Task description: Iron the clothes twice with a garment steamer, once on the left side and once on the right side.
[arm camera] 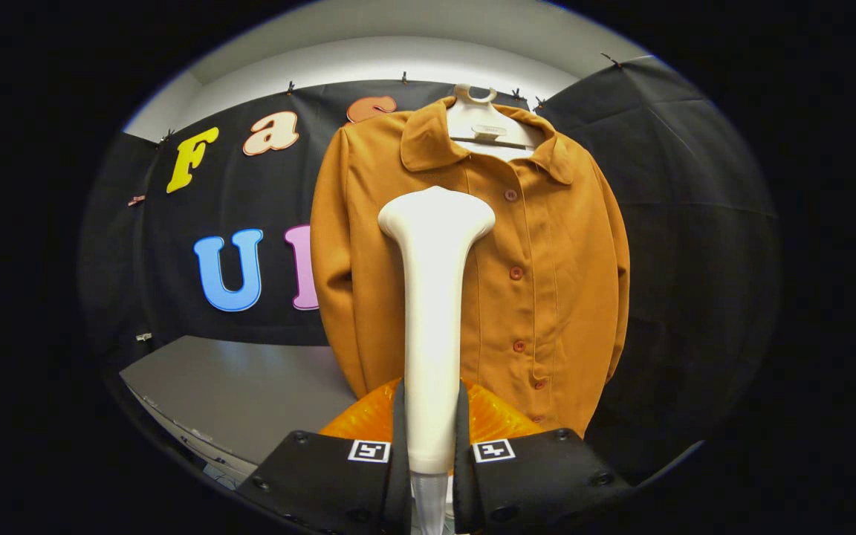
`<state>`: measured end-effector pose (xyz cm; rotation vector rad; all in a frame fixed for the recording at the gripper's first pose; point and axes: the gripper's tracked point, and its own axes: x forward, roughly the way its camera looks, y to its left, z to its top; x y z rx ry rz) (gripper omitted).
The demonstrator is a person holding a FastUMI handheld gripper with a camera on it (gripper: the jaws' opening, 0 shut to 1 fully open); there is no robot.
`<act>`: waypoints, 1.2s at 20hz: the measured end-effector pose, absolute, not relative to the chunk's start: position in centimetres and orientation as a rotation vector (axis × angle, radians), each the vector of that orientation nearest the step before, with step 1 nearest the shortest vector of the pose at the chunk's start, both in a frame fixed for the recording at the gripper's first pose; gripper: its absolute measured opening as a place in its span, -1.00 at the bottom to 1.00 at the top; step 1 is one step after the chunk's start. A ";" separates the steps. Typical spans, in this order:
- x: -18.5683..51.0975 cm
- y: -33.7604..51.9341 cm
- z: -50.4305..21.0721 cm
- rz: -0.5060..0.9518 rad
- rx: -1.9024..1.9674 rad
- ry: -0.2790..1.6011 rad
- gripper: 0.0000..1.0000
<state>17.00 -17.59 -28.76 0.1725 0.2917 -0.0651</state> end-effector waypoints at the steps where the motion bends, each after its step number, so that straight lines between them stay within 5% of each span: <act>1: 16.7 -17.6 -29.5 -0.065 0.174 0.309 -0.49; 24: 6.3 -16.5 -42.5 -0.081 0.228 0.664 -0.48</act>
